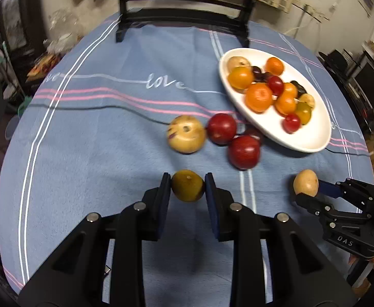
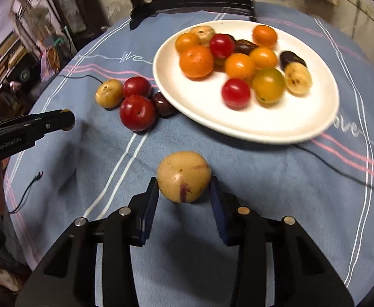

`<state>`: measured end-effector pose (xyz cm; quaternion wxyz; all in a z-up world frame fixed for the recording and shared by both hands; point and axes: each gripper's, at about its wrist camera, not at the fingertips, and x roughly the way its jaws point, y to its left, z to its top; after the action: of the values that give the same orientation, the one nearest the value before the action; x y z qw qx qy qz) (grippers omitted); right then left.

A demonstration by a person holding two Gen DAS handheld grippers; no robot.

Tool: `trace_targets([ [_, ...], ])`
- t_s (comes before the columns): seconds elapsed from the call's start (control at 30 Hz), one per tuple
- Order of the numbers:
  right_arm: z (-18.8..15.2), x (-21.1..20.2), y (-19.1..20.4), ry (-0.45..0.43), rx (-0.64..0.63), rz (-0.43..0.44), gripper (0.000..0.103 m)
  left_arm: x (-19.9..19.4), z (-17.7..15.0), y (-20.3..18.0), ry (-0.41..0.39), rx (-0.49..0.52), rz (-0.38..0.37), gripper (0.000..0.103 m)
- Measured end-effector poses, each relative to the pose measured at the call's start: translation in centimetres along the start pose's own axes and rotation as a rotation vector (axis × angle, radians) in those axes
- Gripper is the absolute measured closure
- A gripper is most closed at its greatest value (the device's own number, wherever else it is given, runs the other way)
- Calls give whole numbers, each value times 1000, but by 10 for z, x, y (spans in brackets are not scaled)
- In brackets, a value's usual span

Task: Organize fruits
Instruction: 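Carry the yellow and pale fruits onto the white plate and open both tools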

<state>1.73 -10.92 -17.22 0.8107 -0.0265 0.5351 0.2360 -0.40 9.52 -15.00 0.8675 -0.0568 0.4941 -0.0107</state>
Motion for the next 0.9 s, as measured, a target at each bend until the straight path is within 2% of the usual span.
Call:
trace_targets([
  [0.17, -15, -11, -11, -3, 63, 21, 62, -7, 6, -30, -17, 80, -8, 76],
  [0.27, -19, -24, -16, -29, 89, 34, 62, -16, 13, -54, -43, 140, -24, 76],
  [0.5, -22, -51, -23, -90, 107, 31, 62, -26, 26, -89, -77, 213, -62, 76],
  [0.9, -32, -52, -30, -83, 115, 53, 62, -27, 28, -110, -72, 259, -56, 76],
])
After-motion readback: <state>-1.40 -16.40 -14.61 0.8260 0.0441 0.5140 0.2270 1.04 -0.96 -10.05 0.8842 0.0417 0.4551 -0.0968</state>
